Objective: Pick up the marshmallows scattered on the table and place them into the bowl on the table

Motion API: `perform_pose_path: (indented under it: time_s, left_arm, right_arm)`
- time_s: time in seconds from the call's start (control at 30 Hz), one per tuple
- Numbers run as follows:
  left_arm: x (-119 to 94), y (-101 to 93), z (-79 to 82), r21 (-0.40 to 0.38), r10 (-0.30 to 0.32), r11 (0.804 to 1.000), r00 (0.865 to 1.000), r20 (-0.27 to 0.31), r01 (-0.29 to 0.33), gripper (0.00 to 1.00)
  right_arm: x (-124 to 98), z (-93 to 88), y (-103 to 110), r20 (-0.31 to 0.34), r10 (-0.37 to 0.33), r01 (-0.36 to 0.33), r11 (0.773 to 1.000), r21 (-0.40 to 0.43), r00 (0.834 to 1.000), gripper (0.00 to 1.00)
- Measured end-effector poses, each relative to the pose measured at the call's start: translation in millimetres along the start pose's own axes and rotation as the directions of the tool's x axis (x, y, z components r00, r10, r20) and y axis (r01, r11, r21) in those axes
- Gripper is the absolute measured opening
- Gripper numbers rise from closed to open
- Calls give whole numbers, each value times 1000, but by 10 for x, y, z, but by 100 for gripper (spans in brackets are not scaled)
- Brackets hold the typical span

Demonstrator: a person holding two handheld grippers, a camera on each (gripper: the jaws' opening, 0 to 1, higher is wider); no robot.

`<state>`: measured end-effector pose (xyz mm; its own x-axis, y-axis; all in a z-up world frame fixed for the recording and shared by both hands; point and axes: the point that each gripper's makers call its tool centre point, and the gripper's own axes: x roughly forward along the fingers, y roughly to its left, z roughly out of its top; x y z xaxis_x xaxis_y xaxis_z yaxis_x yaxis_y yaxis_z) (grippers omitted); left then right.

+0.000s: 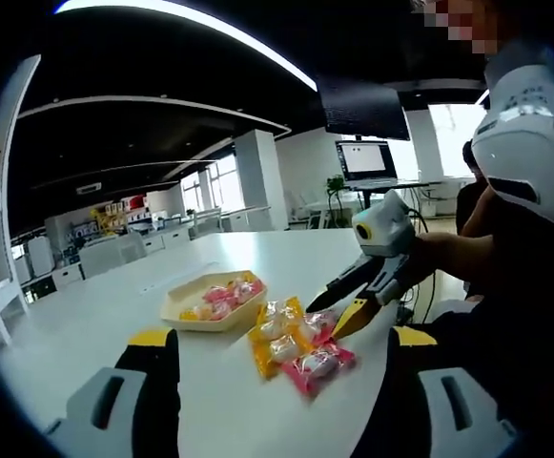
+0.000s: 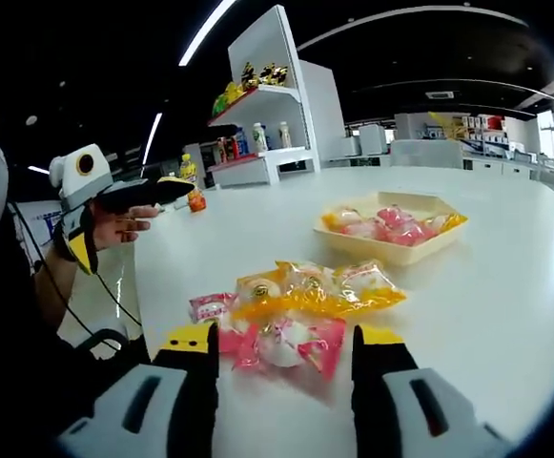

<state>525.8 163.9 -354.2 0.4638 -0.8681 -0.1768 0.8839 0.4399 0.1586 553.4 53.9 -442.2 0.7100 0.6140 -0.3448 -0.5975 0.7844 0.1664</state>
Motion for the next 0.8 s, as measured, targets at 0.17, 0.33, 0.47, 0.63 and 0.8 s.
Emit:
perform_pose_path:
  time_s: [0.17,0.33,0.47,0.63,0.8]
  left_arm:
    - [8,-26,-9,5,-8,1000,1000,-5,8,89]
    - [16,-29,-14,3,-9,1000,1000,-6,9,88]
    - [20,-31,-16,7,-9,1000,1000,-7,9,88]
    - [19,-21,-39,5,-3,1000,1000,-15,3,87]
    - [23,-25,-57,5,-2,1000,1000,-21,2,85]
  right_arm:
    - [10,-7,-52,5,-25,25,1000,-13,1000,43]
    - [11,19,-44,18,-22,22,1000,-1,1000,39]
    - [13,14,-47,14,-27,27,1000,0,1000,37]
    - [22,-1,-52,7,-29,29,999,-22,1000,35]
    - [24,-2,-41,5,-25,25,999,-27,1000,31]
